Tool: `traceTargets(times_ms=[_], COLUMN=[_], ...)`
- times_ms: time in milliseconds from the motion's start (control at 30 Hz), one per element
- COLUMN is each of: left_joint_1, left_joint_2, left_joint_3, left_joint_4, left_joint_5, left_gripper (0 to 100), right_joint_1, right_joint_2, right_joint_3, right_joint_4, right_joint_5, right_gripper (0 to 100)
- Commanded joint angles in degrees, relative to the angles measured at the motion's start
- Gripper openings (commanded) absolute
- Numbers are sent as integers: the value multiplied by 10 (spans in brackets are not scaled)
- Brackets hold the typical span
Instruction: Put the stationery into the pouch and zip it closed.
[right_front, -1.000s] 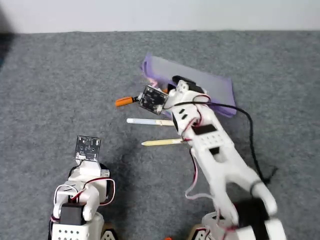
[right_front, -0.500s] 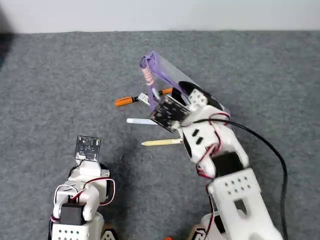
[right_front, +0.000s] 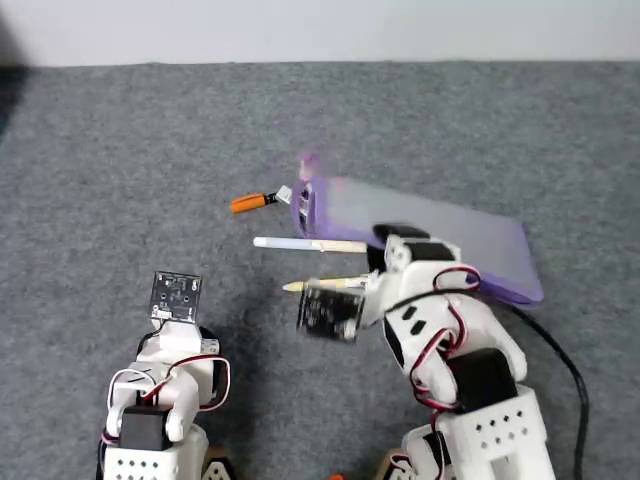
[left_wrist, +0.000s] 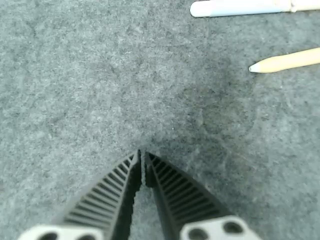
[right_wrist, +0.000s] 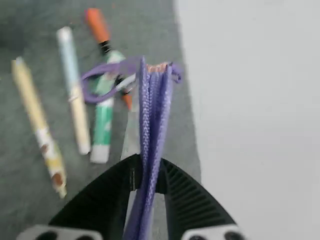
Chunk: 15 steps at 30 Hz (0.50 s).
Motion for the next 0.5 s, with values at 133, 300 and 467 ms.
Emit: traceTargets(times_ms=[133,300,467], left_joint_1=[-4,-4,-4], left_joint_2=[-8,-8,-8], left_joint_3=[-6,-6,-6], left_joint_4=[-1,-1,-1], left_joint_5=[5,5,5], left_gripper=[14,14,14], right_joint_1=[-2,27,101], right_joint_2=[-16,-18,-15], right_joint_3=[-3,30,172], right_joint_4=[49,28,-196], right_joint_5=[66,147,247], right_gripper=[9,9,9])
